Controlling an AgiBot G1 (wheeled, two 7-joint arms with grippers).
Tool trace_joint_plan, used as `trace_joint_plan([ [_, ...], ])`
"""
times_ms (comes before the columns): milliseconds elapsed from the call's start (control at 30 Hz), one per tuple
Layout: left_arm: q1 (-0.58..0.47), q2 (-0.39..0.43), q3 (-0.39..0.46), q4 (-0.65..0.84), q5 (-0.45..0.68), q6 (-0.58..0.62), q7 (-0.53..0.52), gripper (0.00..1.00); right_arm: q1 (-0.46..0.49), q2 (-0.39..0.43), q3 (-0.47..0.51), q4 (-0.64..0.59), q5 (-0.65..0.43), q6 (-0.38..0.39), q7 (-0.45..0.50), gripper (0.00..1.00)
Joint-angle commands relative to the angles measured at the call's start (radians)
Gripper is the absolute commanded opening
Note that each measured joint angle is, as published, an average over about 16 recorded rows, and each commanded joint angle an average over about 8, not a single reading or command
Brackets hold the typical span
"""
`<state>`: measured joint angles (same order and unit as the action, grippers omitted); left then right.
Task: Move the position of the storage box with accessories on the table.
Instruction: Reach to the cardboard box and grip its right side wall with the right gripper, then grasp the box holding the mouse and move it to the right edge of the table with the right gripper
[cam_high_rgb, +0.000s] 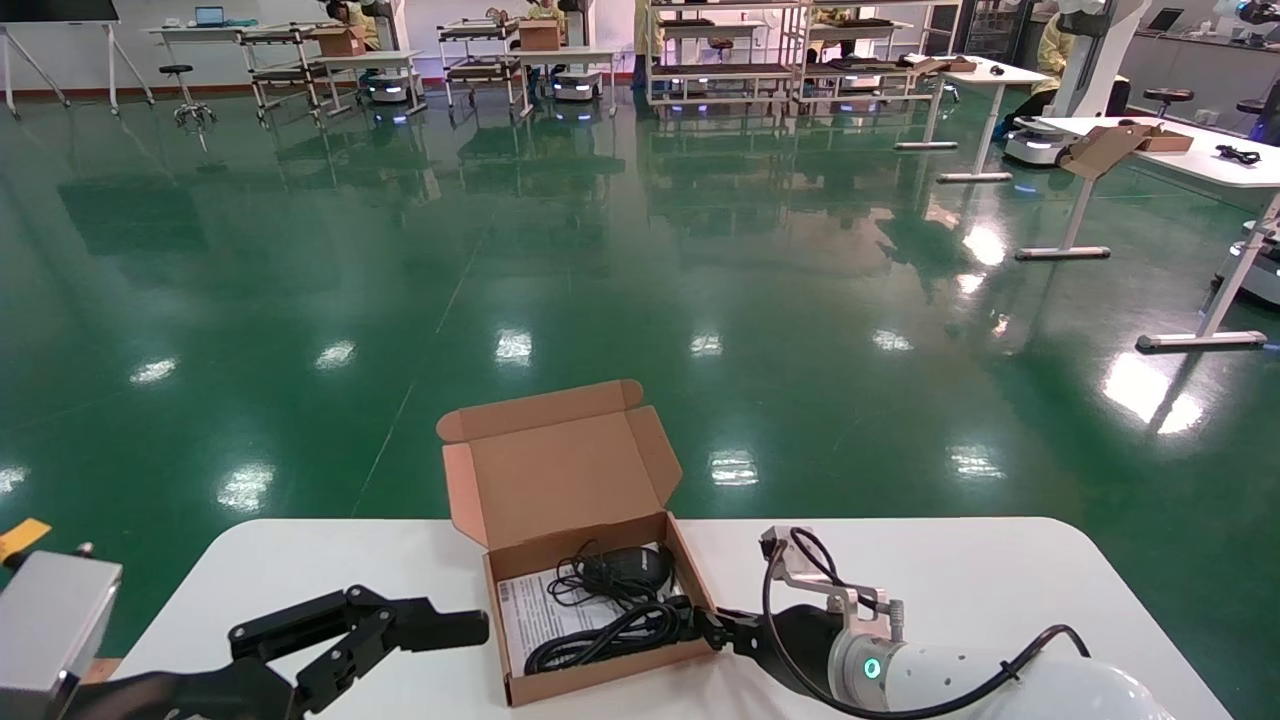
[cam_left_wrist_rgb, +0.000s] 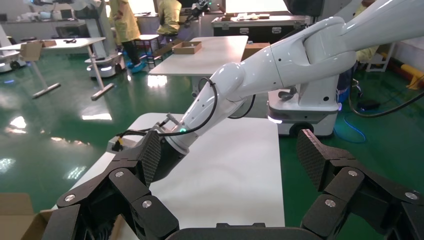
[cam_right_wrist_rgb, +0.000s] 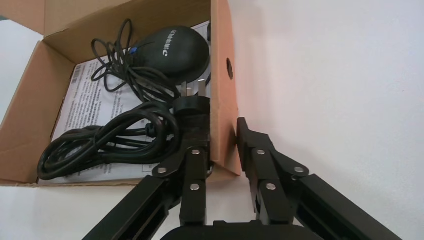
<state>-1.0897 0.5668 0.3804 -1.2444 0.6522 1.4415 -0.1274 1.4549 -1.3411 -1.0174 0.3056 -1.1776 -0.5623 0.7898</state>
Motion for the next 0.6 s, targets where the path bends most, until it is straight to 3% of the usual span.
trace_joint_plan([
  [33, 0.000, 0.000, 0.000, 0.000, 0.000, 0.000, 0.000, 1.00, 0.000, 0.002, 0.000, -0.003, 0.005, -0.008, -0.009, 0.00],
  [600, 0.000, 0.000, 0.000, 0.000, 0.000, 0.000, 0.000, 1.00, 0.041, 0.081, 0.018, 0.003, 0.037, -0.145, -0.102, 0.00],
])
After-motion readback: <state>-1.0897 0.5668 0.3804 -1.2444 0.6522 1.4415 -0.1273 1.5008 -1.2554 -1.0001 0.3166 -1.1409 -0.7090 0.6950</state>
